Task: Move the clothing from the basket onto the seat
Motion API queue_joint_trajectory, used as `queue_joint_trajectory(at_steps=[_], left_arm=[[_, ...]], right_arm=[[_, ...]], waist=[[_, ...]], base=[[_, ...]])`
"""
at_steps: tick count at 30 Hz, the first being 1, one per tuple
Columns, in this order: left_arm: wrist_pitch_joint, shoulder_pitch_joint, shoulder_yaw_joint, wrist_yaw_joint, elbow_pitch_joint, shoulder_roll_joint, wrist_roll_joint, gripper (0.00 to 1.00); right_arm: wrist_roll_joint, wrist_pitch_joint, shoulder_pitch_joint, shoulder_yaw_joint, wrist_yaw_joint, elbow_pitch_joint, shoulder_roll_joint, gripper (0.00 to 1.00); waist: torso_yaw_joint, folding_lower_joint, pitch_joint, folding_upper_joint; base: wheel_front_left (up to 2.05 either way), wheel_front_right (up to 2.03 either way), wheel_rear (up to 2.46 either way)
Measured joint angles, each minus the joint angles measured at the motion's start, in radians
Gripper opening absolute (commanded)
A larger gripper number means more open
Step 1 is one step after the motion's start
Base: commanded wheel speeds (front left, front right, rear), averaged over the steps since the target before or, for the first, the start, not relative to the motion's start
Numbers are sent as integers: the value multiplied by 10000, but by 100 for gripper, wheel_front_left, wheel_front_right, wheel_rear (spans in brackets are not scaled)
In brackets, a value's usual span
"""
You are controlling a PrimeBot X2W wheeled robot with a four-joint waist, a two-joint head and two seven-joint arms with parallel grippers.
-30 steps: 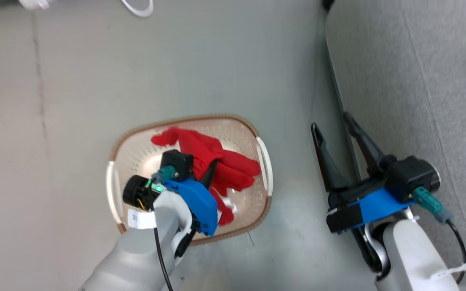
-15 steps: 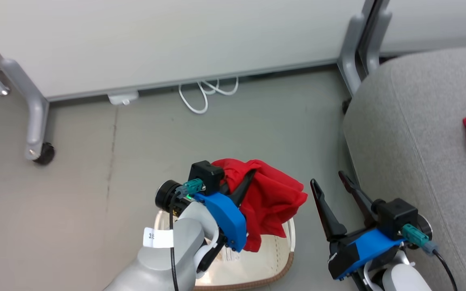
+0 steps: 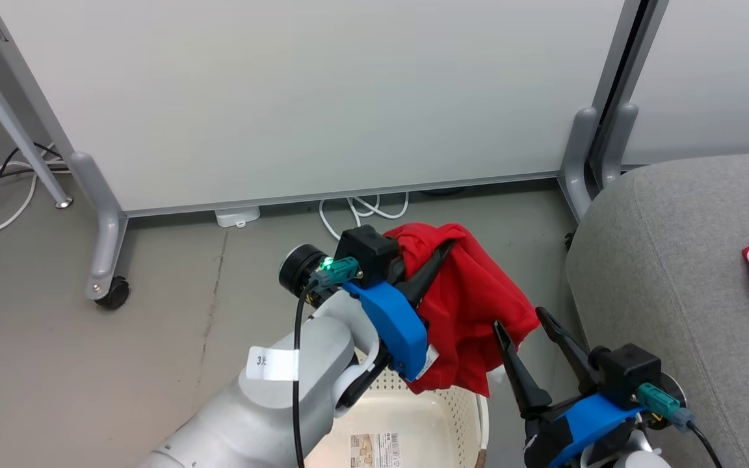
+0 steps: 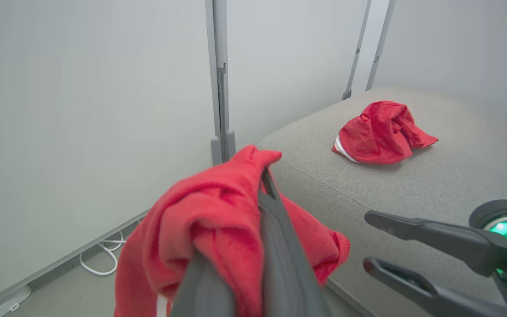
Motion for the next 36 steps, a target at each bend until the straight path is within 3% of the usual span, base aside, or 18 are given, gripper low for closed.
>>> queue_joint_trajectory(at_steps=[25, 36], left_arm=[[0, -500, -857, 0, -98, -13, -803, 0], [0, -499, -1066, 0, -102, 13, -869, 0]], right_arm=[[75, 144, 268, 59, 0, -138, 0, 100], [-92, 834, -770, 105, 0, 389, 0, 100]], waist=[[84, 2, -158, 0], [40, 3, -99, -1]], base=[[0, 0, 0], [0, 0, 0]])
